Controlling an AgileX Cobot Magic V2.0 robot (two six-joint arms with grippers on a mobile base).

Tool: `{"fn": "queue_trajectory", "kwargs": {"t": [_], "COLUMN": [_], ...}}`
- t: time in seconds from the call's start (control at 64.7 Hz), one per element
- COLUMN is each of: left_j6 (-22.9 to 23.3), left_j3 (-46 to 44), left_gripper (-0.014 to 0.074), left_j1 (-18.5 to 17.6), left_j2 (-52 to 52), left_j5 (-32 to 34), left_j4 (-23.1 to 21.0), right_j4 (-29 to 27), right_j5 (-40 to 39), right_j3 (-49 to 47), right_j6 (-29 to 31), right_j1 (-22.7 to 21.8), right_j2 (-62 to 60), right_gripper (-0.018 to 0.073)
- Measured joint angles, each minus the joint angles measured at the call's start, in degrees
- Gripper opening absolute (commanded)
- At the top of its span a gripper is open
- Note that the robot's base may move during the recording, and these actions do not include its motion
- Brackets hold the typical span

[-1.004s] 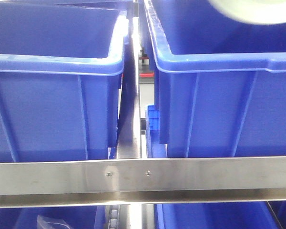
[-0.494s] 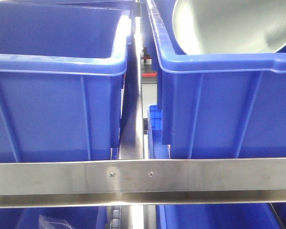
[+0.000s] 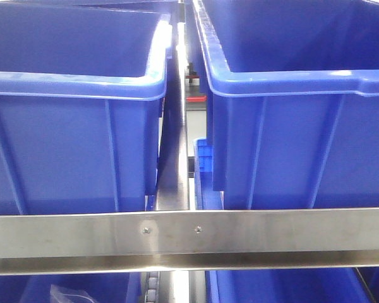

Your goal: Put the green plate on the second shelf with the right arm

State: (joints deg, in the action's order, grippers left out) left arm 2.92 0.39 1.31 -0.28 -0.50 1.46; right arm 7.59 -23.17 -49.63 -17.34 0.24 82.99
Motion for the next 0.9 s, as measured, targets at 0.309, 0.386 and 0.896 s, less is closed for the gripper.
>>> {"fn": "queue_trajectory", "kwargs": {"t": [0.309, 0.386, 0.896], "left_j6": [0.0, 0.0, 0.0], "left_j3": [0.0, 0.0, 0.0], "left_gripper": [0.013, 0.013, 0.013], "left_j1": [0.0, 0.0, 0.0], "left_j2": [0.0, 0.0, 0.0], "left_j5": [0.0, 0.0, 0.0], "left_j4": [0.0, 0.0, 0.0], "right_j4": [2.8, 4.9, 6.3], "right_j5": [1.3, 3.6, 38.8], "right_j3": [-0.1, -0.1, -0.3], "right_j6": [0.0, 0.0, -0.1], "right_j1": [0.0, 0.0, 0.0], "right_j2": [-5.5, -10.3, -49.1], "right_gripper": [0.0259, 0.0202, 0.0059]}}
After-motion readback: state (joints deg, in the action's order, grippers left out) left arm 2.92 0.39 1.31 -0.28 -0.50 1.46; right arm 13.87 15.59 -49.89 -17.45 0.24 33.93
